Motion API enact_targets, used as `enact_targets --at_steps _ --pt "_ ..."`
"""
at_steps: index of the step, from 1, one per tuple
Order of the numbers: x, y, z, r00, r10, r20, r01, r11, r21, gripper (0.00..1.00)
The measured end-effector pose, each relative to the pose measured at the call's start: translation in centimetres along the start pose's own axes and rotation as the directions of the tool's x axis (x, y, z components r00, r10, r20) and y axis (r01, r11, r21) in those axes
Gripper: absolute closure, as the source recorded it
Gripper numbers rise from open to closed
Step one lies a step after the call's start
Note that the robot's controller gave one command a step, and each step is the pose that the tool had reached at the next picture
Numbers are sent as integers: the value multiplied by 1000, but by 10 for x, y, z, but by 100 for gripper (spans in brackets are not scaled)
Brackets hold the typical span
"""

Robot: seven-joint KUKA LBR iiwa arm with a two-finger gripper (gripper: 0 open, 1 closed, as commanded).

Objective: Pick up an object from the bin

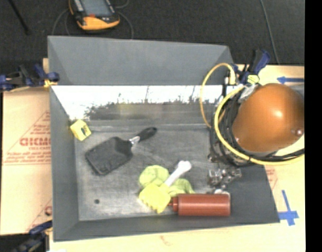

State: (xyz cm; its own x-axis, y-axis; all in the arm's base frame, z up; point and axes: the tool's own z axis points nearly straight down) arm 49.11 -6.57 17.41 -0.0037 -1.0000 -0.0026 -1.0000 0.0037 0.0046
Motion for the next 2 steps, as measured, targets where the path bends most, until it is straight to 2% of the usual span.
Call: enact_targets --at_steps 1,2 --pt "-54 -5 89 964 265 21 -266 962 63 0" --pt "-51 0 90 962 274 15 -274 960 50 100"
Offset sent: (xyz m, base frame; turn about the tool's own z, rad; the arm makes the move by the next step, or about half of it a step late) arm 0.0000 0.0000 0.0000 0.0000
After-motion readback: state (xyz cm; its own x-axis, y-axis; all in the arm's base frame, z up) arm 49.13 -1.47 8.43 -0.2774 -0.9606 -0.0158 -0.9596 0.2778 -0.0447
